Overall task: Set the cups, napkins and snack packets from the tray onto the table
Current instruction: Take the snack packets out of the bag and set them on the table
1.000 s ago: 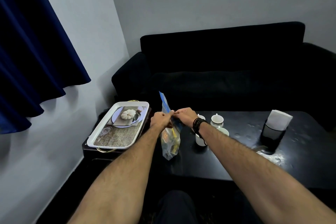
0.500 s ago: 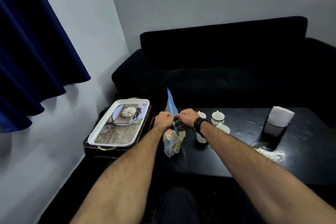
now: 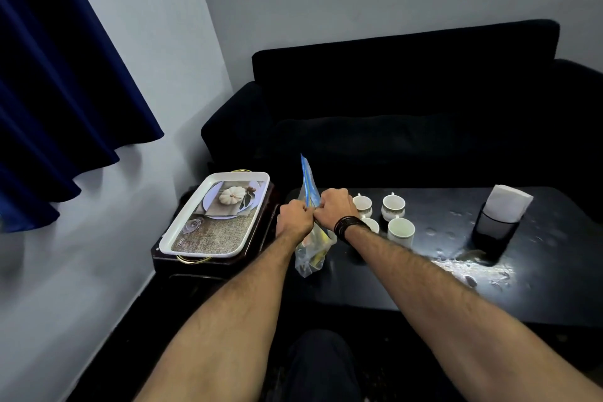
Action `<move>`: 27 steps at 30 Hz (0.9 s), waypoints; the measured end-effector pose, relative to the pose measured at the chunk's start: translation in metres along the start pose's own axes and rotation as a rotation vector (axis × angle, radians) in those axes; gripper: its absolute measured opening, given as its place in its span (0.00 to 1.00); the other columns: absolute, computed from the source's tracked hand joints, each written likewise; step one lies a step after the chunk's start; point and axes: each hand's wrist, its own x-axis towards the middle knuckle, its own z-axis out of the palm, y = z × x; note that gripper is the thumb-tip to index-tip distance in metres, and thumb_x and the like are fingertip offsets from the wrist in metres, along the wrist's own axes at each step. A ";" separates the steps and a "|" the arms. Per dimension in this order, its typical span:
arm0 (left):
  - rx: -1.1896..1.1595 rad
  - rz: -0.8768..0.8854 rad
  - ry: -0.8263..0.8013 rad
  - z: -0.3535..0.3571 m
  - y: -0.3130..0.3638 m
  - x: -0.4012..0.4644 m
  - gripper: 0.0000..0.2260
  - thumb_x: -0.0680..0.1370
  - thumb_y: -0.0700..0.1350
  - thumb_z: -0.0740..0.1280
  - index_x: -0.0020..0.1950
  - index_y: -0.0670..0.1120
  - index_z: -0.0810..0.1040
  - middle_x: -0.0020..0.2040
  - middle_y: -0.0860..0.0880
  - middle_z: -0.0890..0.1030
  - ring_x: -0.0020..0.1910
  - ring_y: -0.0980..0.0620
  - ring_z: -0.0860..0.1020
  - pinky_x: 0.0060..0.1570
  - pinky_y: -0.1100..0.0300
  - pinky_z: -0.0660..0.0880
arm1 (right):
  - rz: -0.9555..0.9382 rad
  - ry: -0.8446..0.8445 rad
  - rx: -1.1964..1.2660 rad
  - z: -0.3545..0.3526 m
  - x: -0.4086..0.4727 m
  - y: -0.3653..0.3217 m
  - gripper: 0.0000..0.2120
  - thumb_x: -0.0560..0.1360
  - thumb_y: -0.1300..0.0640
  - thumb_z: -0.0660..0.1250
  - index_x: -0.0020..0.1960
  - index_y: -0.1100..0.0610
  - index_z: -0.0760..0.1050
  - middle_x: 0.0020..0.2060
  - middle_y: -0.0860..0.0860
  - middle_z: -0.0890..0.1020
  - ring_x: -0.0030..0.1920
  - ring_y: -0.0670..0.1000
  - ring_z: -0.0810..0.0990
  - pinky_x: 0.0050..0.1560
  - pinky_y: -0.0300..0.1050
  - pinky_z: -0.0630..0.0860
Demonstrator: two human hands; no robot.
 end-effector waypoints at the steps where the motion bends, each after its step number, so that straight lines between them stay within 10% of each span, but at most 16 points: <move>1: 0.003 0.004 0.001 0.001 0.000 0.000 0.18 0.78 0.54 0.64 0.32 0.46 0.71 0.39 0.45 0.77 0.38 0.43 0.78 0.31 0.59 0.67 | -0.007 0.013 -0.016 0.001 -0.001 -0.002 0.06 0.66 0.56 0.64 0.35 0.58 0.72 0.41 0.59 0.81 0.42 0.61 0.82 0.41 0.49 0.79; 8: 0.060 -0.054 0.061 -0.008 -0.019 0.000 0.17 0.78 0.51 0.62 0.51 0.38 0.80 0.52 0.38 0.80 0.53 0.37 0.80 0.50 0.50 0.76 | 0.080 0.095 -0.161 -0.003 0.000 0.017 0.12 0.71 0.56 0.65 0.50 0.63 0.79 0.52 0.62 0.80 0.54 0.65 0.80 0.47 0.50 0.76; 16: 0.033 0.195 -0.073 -0.009 -0.023 0.002 0.18 0.77 0.52 0.62 0.29 0.48 0.67 0.29 0.51 0.72 0.29 0.52 0.70 0.33 0.58 0.68 | 0.092 -0.060 -0.095 -0.015 0.015 0.025 0.23 0.68 0.46 0.72 0.59 0.56 0.74 0.54 0.54 0.80 0.55 0.59 0.80 0.45 0.46 0.73; 19: 0.086 0.205 -0.080 -0.005 -0.013 0.002 0.16 0.73 0.57 0.61 0.30 0.48 0.71 0.29 0.52 0.73 0.29 0.51 0.72 0.32 0.59 0.70 | 0.024 -0.018 -0.086 -0.014 0.020 0.014 0.07 0.73 0.49 0.67 0.46 0.52 0.78 0.43 0.52 0.80 0.49 0.59 0.83 0.40 0.44 0.70; 27: 0.378 0.152 0.030 -0.016 -0.008 0.028 0.22 0.81 0.58 0.54 0.54 0.43 0.78 0.53 0.42 0.81 0.50 0.42 0.80 0.50 0.50 0.75 | -0.178 0.026 -0.124 0.003 0.017 0.013 0.14 0.76 0.48 0.63 0.35 0.53 0.70 0.37 0.54 0.80 0.42 0.60 0.82 0.37 0.46 0.72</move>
